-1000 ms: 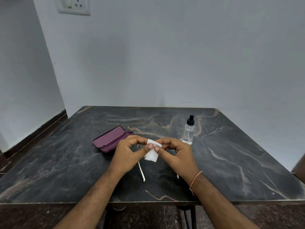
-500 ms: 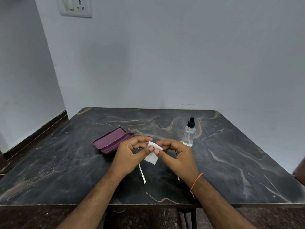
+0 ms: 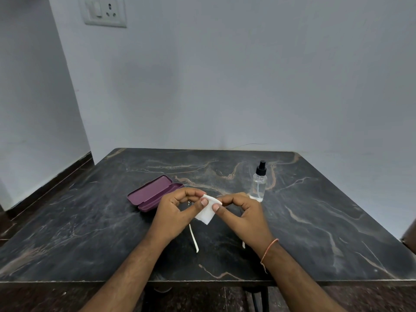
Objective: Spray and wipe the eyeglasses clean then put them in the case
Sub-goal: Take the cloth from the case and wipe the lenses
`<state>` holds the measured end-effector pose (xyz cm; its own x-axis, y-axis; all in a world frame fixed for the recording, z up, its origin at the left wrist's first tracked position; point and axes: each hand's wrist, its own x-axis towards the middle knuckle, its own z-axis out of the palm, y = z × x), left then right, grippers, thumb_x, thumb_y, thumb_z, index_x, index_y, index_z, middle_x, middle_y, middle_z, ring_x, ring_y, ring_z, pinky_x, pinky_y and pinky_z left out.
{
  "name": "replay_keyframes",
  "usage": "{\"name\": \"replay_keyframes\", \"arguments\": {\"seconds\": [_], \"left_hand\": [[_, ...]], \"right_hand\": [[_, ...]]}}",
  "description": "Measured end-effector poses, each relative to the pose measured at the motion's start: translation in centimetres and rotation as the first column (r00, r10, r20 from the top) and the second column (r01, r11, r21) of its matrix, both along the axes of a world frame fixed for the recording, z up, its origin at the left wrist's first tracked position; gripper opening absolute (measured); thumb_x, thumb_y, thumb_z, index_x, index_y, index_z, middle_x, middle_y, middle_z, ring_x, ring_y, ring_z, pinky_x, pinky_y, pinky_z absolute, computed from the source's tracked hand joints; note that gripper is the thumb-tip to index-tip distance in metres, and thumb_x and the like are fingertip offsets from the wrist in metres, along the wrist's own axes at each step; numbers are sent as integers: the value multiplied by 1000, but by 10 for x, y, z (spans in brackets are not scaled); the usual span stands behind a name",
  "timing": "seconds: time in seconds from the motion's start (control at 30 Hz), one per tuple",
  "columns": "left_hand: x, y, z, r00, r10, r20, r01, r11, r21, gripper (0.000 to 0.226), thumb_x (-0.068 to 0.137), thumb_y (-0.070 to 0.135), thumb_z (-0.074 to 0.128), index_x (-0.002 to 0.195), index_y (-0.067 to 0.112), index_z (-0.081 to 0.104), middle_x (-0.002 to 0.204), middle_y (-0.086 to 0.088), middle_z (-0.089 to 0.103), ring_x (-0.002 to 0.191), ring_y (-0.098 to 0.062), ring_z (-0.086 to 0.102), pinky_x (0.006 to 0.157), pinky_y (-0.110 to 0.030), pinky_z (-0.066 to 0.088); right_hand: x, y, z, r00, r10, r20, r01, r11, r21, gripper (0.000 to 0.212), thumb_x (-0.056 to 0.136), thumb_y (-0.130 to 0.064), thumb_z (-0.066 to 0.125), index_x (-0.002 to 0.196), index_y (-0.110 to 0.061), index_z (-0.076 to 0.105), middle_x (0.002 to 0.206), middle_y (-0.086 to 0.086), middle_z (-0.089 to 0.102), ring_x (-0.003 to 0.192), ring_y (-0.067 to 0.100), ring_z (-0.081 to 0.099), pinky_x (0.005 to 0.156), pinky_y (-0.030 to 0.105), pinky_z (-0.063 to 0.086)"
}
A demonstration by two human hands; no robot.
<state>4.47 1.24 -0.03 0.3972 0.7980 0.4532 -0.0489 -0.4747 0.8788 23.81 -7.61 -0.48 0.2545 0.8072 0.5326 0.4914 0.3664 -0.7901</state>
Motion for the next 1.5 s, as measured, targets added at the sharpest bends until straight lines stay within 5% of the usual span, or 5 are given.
{"name": "replay_keyframes", "arguments": {"seconds": [0.13,0.6,0.93,1.13,1.5], "left_hand": [[-1,-1,0,998,-55,-35,54,998,-14,37,88,34,81,124,25,79,102,4,85,107,-12,79,101,-35,59],[-1,2,-2,999,19,-40,-17,999,37,12,85,42,80,95,40,86,100,12,83,103,-13,77,97,-38,60],[-6,17,-12,965,260,4,-260,963,71,34,106,2,63,113,33,77,111,13,79,107,2,72,94,-12,55],[-11,25,-26,917,314,-245,-251,933,256,60,88,-17,66,115,35,77,122,18,69,105,1,63,80,-3,46],[-8,19,-21,921,309,-237,-250,936,249,33,88,23,91,119,30,85,110,24,77,110,15,66,81,0,46]], "right_hand": [[0,-1,0,1000,1,-14,-1,1000,20,9,90,-34,82,97,-30,83,98,-10,79,102,16,71,93,44,58],[-3,-3,4,994,87,-73,-89,996,-29,11,90,-25,85,99,-20,83,99,-4,82,101,19,75,94,41,60],[5,1,1,948,-75,-309,88,996,29,9,88,-30,80,93,-27,74,94,4,80,95,25,78,85,62,62],[6,1,4,953,-139,-268,159,986,58,16,93,-17,80,95,-32,75,92,-5,78,92,20,74,82,45,64],[1,-6,10,970,-173,-174,177,984,12,13,94,-21,81,96,-33,78,91,-15,78,87,8,72,74,16,54]]}}
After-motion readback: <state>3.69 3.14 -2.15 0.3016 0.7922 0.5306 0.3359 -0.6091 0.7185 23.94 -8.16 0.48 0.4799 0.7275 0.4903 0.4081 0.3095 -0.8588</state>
